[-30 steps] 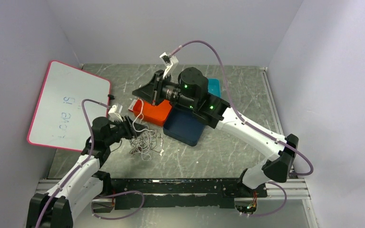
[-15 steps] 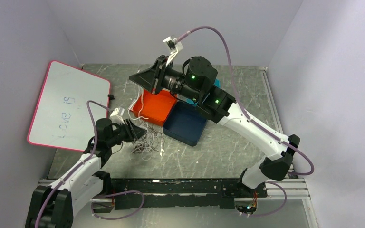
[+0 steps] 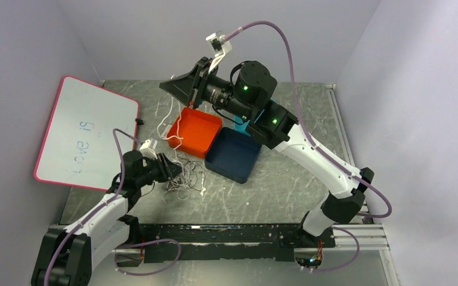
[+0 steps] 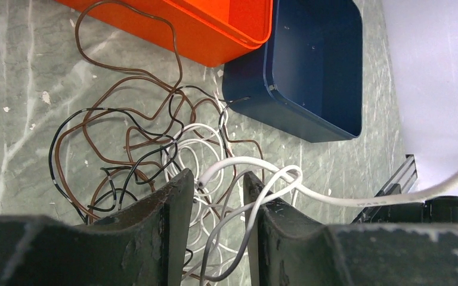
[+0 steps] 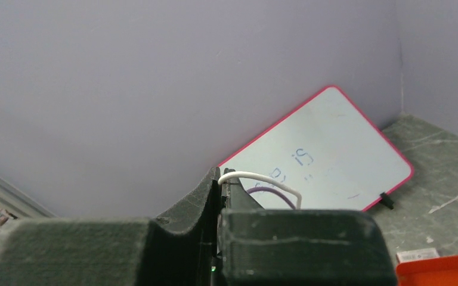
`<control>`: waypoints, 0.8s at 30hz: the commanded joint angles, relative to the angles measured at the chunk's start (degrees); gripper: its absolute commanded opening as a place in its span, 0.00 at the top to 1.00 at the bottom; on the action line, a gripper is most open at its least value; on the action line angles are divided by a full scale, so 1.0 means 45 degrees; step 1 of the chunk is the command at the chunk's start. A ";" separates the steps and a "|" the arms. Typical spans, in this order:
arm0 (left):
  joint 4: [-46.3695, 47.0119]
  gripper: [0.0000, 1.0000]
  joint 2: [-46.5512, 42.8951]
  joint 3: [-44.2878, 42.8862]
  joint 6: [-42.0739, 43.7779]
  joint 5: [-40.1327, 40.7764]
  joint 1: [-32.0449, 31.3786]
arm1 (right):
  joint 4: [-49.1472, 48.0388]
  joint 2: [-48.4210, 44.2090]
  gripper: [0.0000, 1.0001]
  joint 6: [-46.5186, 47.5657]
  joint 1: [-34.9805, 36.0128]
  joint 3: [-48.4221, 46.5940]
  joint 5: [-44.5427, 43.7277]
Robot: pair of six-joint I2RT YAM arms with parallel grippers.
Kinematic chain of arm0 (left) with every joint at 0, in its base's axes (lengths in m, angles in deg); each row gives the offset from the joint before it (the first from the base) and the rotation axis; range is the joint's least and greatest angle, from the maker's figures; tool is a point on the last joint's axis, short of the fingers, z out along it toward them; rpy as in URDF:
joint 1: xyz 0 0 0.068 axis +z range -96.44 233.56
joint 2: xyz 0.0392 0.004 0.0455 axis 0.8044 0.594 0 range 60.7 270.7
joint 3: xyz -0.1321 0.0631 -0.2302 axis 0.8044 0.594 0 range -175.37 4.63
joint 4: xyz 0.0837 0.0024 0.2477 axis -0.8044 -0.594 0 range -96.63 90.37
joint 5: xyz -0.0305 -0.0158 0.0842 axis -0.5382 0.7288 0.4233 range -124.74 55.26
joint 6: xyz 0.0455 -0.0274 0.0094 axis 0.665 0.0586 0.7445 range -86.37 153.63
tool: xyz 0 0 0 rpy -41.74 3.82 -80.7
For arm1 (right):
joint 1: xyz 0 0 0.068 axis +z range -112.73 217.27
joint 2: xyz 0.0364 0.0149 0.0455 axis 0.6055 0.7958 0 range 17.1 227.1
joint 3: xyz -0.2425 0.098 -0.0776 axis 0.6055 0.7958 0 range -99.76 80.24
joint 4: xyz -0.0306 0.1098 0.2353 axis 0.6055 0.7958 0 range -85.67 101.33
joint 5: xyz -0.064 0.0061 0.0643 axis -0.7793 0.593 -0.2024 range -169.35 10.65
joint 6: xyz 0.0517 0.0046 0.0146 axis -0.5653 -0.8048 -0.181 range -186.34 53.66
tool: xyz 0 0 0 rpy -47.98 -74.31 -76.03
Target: Untangle the cables
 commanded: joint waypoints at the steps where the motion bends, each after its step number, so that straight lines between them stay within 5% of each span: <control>1: 0.0281 0.59 -0.0066 0.0140 0.0230 0.0373 -0.0085 | 0.0305 -0.0107 1.00 0.0879 -0.0033 -0.0986 -0.0556; 5: 0.0248 0.63 -0.0032 0.0186 0.0122 0.0507 -0.0085 | 0.0597 -0.0249 1.00 0.1415 -0.0018 -0.1489 -0.0982; 15: -0.0005 0.92 0.0795 -0.0102 -0.0112 0.0926 -0.0085 | 0.0881 -0.0984 1.00 0.2267 -0.0031 -0.1475 -0.2123; 24: -0.1107 0.90 0.0341 -0.0702 -0.0063 0.1410 -0.0086 | 0.1957 -0.1553 1.00 0.3381 -0.0033 -0.1392 -0.4514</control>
